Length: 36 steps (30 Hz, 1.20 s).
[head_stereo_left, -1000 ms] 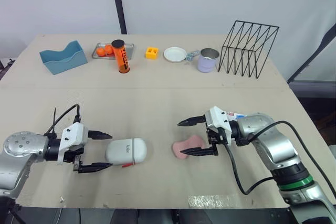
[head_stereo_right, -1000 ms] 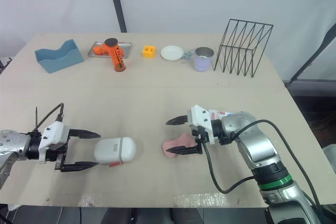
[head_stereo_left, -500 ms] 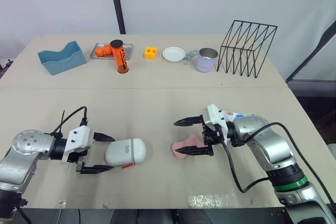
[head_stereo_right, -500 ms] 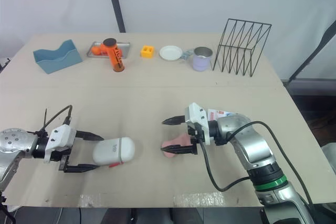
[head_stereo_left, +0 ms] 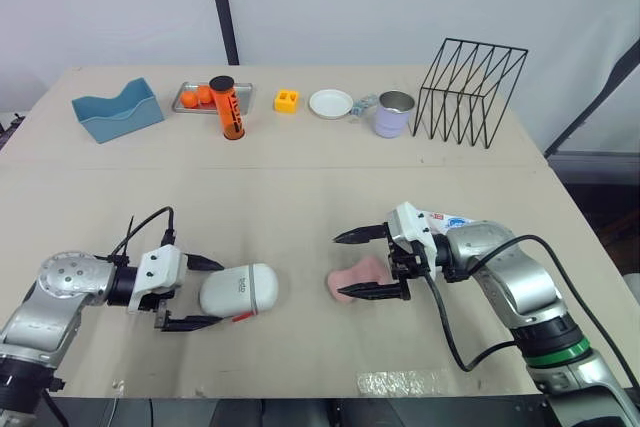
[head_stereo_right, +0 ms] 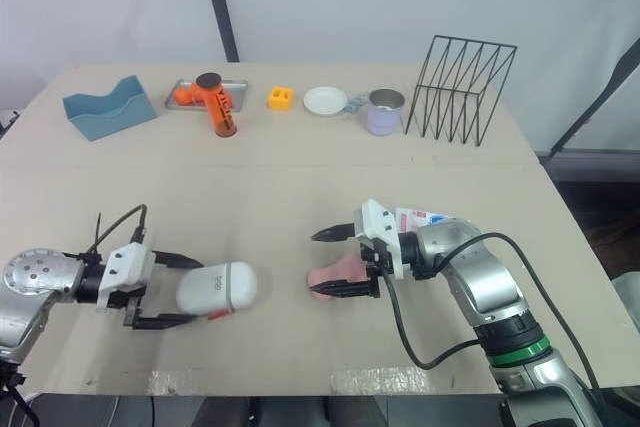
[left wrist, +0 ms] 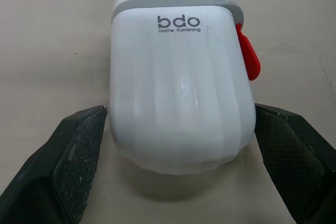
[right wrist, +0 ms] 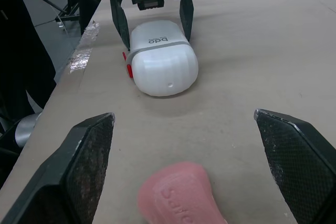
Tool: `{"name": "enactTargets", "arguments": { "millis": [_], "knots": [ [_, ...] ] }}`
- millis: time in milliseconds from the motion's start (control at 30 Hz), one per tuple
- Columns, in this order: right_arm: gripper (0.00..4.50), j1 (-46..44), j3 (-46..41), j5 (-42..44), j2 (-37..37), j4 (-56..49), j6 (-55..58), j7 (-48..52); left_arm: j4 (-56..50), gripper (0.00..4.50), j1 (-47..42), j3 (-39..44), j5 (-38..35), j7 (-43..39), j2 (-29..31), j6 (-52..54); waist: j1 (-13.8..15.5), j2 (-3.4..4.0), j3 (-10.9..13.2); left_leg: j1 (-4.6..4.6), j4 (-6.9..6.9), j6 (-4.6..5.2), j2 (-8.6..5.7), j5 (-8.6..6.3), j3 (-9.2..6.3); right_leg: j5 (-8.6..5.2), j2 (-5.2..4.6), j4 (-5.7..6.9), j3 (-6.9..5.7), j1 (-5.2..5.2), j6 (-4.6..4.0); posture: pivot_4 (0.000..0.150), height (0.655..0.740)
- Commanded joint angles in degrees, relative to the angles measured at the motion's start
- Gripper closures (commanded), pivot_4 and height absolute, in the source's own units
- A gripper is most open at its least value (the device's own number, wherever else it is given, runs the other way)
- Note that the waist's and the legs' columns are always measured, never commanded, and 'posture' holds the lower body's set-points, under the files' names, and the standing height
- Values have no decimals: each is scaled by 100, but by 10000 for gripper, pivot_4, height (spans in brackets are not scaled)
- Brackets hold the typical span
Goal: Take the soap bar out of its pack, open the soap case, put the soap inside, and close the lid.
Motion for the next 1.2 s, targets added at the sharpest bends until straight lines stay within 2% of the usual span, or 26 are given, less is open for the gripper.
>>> {"name": "enactTargets", "arguments": {
  "millis": [33,1200],
  "knots": [
    [897,11,-78,37,-61,-245,-66,15,59,0,-32,57,29,55,-13,-146,0,0,0,0,0,0,0,0,0,0,0,1,0,0,0,1500,7400],
    [897,-18,-70,19,-98,-232,-41,12,198,0,-70,-23,101,153,-134,-311,0,0,0,0,1,0,0,0,0,0,0,3,-1,-1,0,1500,7400]
  ]
}}
